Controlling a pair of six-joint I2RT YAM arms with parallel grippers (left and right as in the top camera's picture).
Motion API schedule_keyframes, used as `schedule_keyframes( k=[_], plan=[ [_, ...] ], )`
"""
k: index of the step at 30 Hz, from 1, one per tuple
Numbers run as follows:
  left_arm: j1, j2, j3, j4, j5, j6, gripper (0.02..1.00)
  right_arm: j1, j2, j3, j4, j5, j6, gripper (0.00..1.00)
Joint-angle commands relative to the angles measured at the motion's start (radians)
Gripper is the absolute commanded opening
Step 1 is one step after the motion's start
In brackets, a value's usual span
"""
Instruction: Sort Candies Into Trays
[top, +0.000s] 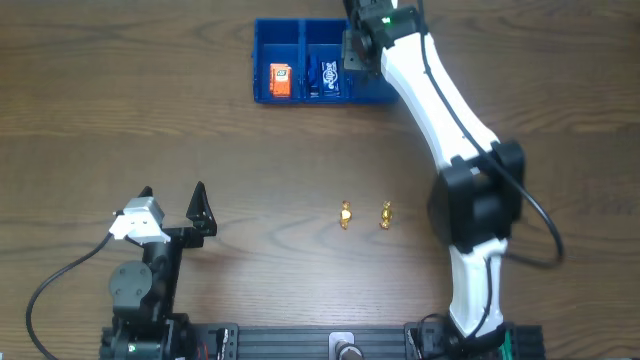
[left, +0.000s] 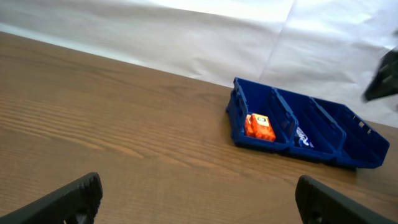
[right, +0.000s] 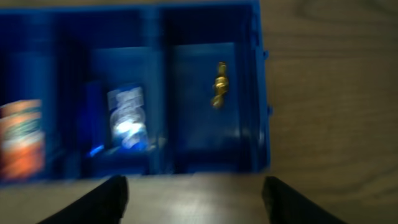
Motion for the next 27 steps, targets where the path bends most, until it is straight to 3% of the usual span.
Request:
schedule_keyframes(
  k=[1, 4, 10, 18, 27],
  plan=[
    [0.004, -0.006, -0.014, -0.042, 0.009, 0.021, 0.998, 0.122, -0.240, -0.224, -0.012, -0.040, 0.074, 0.805],
    [0.004, -0.006, -0.014, -0.042, 0.009, 0.021, 0.998, 0.195, -0.312, -0.428, 0.018, -0.070, 0.159, 0.809],
    [0.004, -0.006, -0.014, -0.042, 0.009, 0.021, 0.998, 0.280, -0.326, -0.726, 0.115, -0.211, 0.238, 0.807],
    [0.004, -0.006, -0.014, -0.042, 0.009, 0.021, 0.998, 0.296, -0.326, -0.920, 0.185, -0.262, 0.291, 0.801],
    [0.004, -0.006, -0.014, -0.042, 0.009, 0.021, 0.998, 0.304, -0.322, -0.979, 0.234, -0.262, 0.332, 0.752]
  ],
)
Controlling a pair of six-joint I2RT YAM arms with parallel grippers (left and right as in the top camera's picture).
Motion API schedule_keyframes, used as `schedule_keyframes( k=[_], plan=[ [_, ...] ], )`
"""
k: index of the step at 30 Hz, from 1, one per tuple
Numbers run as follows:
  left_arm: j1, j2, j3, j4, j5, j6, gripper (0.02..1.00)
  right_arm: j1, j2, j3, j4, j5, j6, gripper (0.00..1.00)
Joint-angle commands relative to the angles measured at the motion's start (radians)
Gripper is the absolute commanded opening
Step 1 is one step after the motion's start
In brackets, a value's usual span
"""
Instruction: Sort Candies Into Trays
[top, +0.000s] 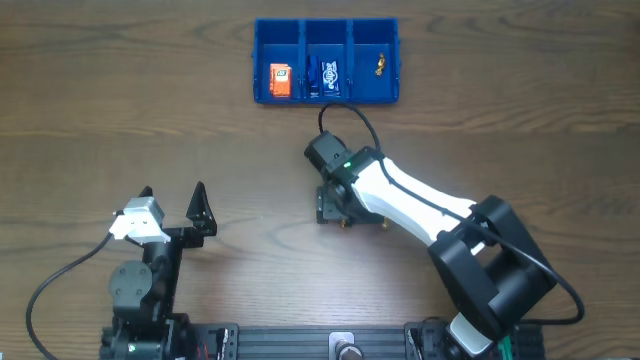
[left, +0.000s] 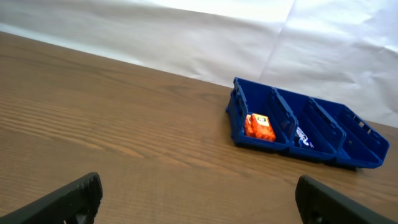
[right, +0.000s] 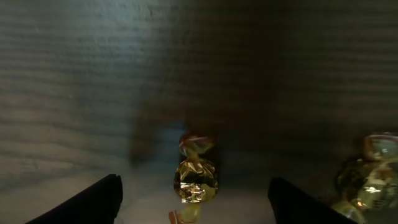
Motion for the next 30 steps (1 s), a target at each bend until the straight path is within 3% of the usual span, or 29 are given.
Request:
schedule_keyframes(
  k=[1, 8, 13, 24, 30],
  plan=[
    [0.004, -0.006, -0.015, -0.042, 0.009, 0.021, 0.998, 0.005, -0.001, -0.014, 0.017, 0.000, 0.041, 0.748],
    [0.004, -0.006, -0.015, -0.042, 0.009, 0.021, 0.998, 0.005, 0.011, -0.014, 0.035, 0.011, 0.045, 0.636],
    [0.004, -0.006, -0.015, -0.042, 0.009, 0.021, 0.998, 0.005, 0.031, -0.015, 0.035, 0.025, 0.056, 0.617],
    [0.004, -0.006, -0.015, -0.042, 0.009, 0.021, 0.998, 0.006, 0.037, -0.015, 0.035, 0.026, 0.067, 0.292],
    [0.004, -0.006, -0.015, -0.042, 0.009, 0.021, 0.998, 0.013, 0.037, -0.014, 0.039, 0.026, 0.067, 0.226]
  ],
)
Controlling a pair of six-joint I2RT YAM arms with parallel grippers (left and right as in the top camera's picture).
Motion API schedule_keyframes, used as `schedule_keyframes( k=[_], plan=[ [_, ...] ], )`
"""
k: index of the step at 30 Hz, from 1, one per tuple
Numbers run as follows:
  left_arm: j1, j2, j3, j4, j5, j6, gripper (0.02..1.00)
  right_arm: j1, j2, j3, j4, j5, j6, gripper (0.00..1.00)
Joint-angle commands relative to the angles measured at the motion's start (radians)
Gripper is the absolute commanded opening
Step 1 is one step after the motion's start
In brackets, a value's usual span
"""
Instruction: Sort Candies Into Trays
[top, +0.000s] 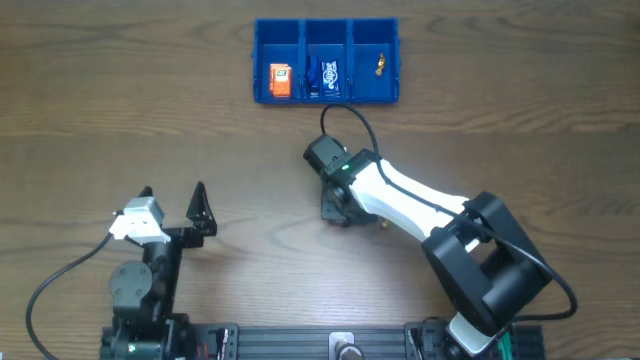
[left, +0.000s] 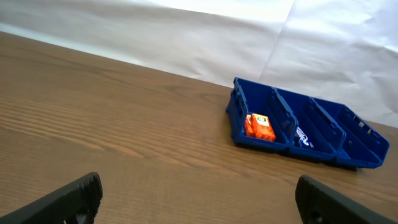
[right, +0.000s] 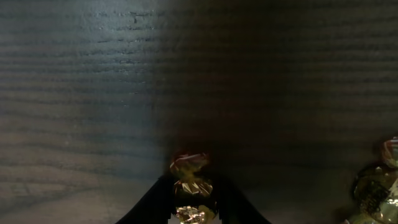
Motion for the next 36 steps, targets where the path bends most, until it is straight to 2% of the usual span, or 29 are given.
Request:
schedule_keyframes(
  k=[1, 5, 9, 10, 14, 16, 18, 22, 24, 30, 36],
  plan=[
    [0.004, -0.006, -0.014, -0.042, 0.009, 0.021, 0.998, 0.012, 0.013, -0.005, 0.008, 0.013, 0.004, 0.218],
    [0.004, -0.006, -0.014, -0.042, 0.009, 0.021, 0.996, 0.007, 0.009, 0.027, -0.008, 0.017, 0.000, 0.200],
    [0.004, -0.006, -0.014, -0.042, 0.009, 0.021, 0.996, -0.030, -0.028, 0.168, -0.120, 0.098, -0.051, 0.196],
    [0.004, -0.006, -0.014, -0.042, 0.009, 0.021, 0.996, -0.052, -0.034, 0.253, -0.174, 0.132, -0.081, 0.196],
    [0.004, -0.006, -0.014, -0.042, 0.009, 0.021, 0.998, -0.144, -0.014, 0.536, -0.267, 0.181, -0.220, 0.198],
    [0.004, -0.006, -0.014, -0.042, 0.009, 0.021, 0.998, -0.192, 0.031, 0.686, -0.279, 0.237, -0.245, 0.202],
    [0.004, -0.006, -0.014, -0.042, 0.009, 0.021, 0.998, -0.238, 0.103, 0.840, -0.295, 0.258, -0.285, 0.202],
    [0.004, -0.006, -0.014, -0.042, 0.009, 0.021, 0.996, -0.316, 0.296, 1.121, -0.319, 0.269, -0.393, 0.202],
    [0.004, -0.006, -0.014, -0.042, 0.009, 0.021, 0.998, -0.342, 0.376, 1.186, -0.317, 0.266, -0.394, 0.202],
    [0.004, -0.006, -0.014, -0.042, 0.009, 0.021, 0.998, -0.401, 0.519, 1.209, -0.270, 0.172, -0.394, 0.202],
    [0.004, -0.006, -0.014, -0.042, 0.009, 0.021, 0.996, -0.405, 0.536, 1.208, -0.236, 0.171, -0.394, 0.211]
  ],
)
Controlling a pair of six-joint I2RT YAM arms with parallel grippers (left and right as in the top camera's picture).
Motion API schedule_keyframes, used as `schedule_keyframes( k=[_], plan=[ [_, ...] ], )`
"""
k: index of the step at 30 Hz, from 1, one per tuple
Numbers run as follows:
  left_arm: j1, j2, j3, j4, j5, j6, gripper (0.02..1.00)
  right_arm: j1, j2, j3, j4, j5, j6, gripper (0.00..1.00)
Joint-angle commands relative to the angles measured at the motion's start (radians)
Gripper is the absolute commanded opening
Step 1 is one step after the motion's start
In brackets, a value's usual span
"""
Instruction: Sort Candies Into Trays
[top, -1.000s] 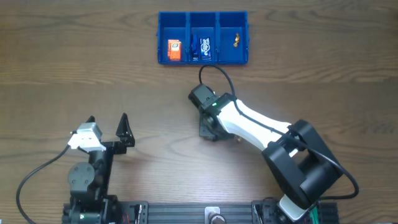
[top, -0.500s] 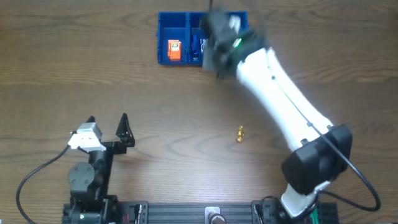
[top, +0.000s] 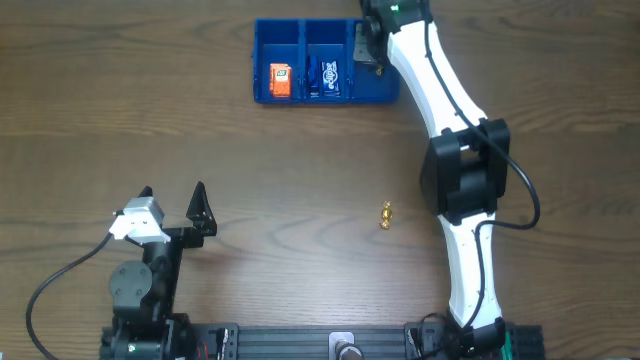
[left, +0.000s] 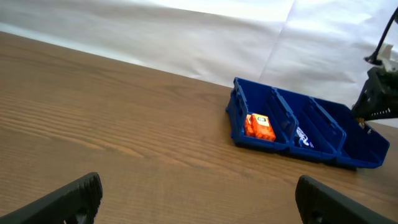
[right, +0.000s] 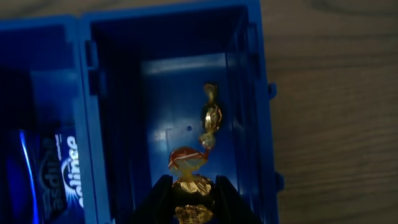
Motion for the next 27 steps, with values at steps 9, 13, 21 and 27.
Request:
schedule_keyframes(
  k=[9, 13, 21, 27],
  plan=[
    [0.004, -0.006, -0.015, -0.042, 0.009, 0.021, 0.998, 0.002, -0.027, 0.020, 0.015, -0.010, -0.048, 0.472],
    [0.004, -0.006, -0.015, -0.042, 0.009, 0.021, 0.998, 0.002, -0.051, 0.020, 0.006, -0.010, -0.054, 0.579],
    [0.004, -0.006, -0.015, -0.042, 0.009, 0.021, 0.998, 0.022, -0.334, -0.158, -0.092, 0.000, -0.064, 0.577],
    [0.004, -0.006, -0.015, -0.042, 0.009, 0.021, 0.996, 0.100, -0.665, -0.711, -0.006, -0.018, 0.024, 0.671]
  ],
)
